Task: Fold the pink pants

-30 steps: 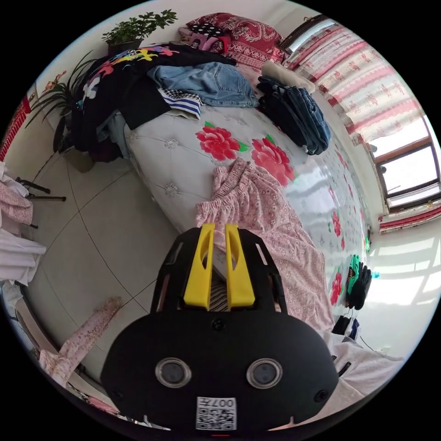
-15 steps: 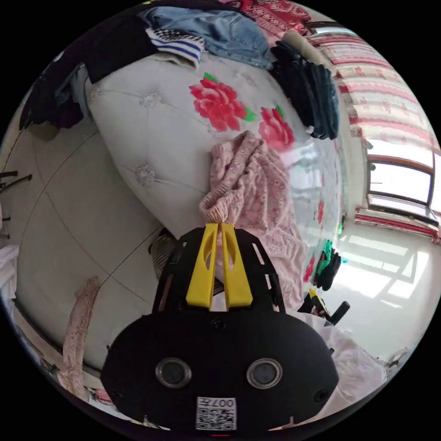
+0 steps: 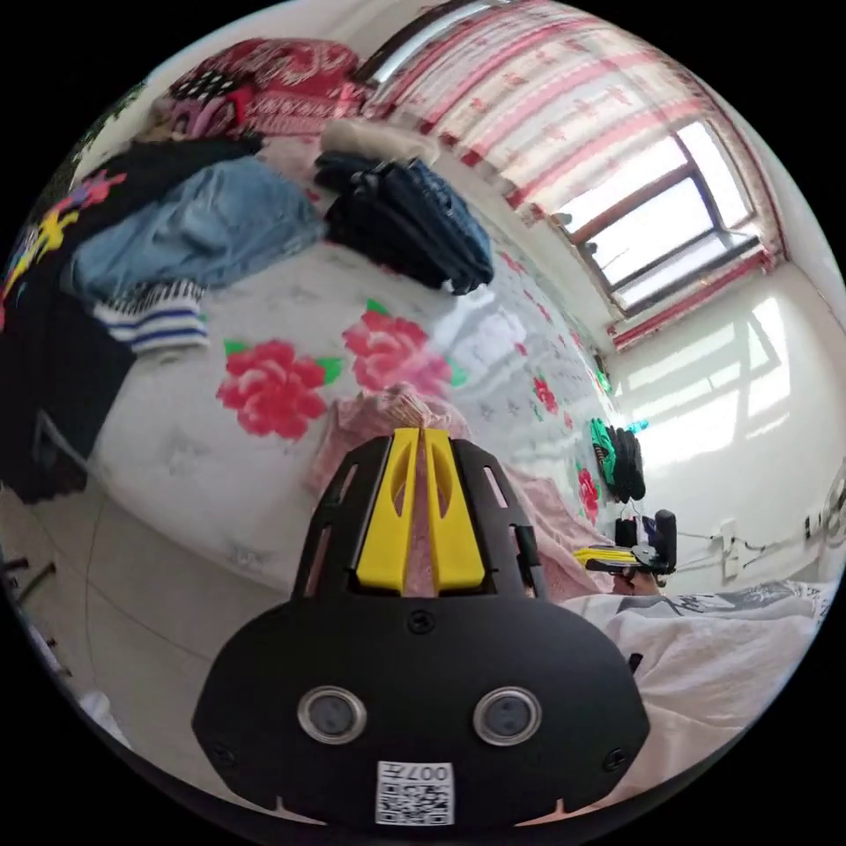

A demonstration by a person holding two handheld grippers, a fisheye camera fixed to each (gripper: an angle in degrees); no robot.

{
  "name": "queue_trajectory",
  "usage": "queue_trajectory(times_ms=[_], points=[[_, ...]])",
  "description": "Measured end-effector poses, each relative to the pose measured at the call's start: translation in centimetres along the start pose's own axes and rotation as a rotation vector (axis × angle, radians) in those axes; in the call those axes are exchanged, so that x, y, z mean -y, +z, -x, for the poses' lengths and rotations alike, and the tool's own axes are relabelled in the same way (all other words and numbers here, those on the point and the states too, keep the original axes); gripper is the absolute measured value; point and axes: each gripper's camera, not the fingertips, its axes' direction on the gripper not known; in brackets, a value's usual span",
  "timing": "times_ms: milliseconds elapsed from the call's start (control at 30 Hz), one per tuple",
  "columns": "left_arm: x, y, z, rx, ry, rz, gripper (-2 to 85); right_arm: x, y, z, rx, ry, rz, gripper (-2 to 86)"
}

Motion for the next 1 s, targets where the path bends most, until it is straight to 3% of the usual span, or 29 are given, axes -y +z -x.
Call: queue_trajectory(times_ms=[133, 333, 500, 633, 767, 900, 1000], points=[[-3.8, 0.8, 3.9, 0.002, -0.094, 0.044, -0.8, 2.4, 1.7, 2.1, -0.037, -0.046, 0.039, 2.9], [-3.4, 3.6, 5.1, 0.087, -0.033, 0.169, 0.8, 7.0, -0.5, 0.1, -0.121, 0.055, -0.089, 4.6], [-2.8, 1.6, 5.1, 0.094, -0.026, 0.105, 2.9, 10.7, -1.4, -2.9, -0.168, 0.136, -0.147, 5.6], [0.6, -1.0, 1.2, 0.203, 0.212, 0.046, 4.4, 14.1, -0.3, -4.7, -0.178, 0.129, -0.117, 6.8], [5.2, 1.5, -4.4, 0.179, 0.490, 0.081, 6.6, 17.0, 2.0, -5.7, -0.153, 0.100, -0.014, 6.1], [9.4, 10.0, -8.8, 0.127, 0.686, 0.251, 8.1, 17.4, 2.2, -4.9, -0.202, 0.034, 0.006, 1.8], [10.8, 16.7, -10.6, 0.188, 0.781, 0.421, 8.6, 17.1, 1.6, -4.5, -0.143, -0.034, 0.047, 0.9]])
